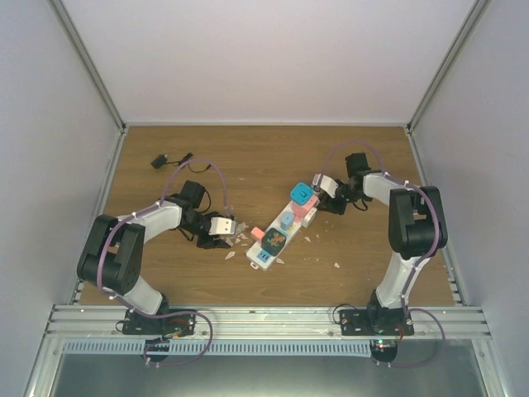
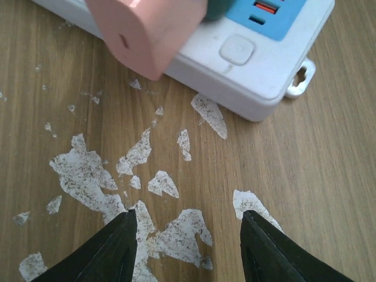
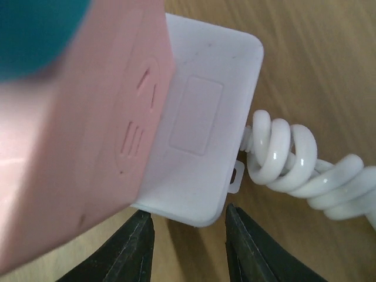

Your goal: Pull the plug off the socket

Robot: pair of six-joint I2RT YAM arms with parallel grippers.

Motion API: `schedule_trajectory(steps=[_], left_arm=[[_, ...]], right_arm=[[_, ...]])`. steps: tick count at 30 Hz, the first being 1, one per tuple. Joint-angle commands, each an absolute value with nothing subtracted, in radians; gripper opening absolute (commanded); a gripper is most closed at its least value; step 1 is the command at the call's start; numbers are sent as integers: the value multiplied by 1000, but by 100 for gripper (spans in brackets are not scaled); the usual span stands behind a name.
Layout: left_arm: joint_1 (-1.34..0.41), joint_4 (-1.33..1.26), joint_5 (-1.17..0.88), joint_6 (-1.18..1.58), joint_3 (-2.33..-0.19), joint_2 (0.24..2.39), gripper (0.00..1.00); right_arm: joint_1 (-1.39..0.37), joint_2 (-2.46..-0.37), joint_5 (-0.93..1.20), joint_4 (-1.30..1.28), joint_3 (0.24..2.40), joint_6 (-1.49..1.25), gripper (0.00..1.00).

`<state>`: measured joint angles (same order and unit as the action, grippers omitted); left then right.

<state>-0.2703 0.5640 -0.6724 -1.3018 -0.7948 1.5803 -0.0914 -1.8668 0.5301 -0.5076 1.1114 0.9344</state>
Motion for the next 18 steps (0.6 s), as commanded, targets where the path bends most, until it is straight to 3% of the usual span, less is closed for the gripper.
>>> schedule_trajectory(steps=[1,8,11,18], left_arm=[[-271,530,-714,-1310,-779,1551,51],[-274,505,-729,-1274,-757,1505,51],[-275,487,-743,-1265,-755,1485,58],[-300,481,-746,-1277,-802,1527,72]], right_arm=[[-141,-1919,568,-457,1206,909,35],[-137,-1903,557,-474,1242,938,38],[-109,-1849,559,-499,1239,944,44],[-89,-1618,557,-571,1153,927,78]])
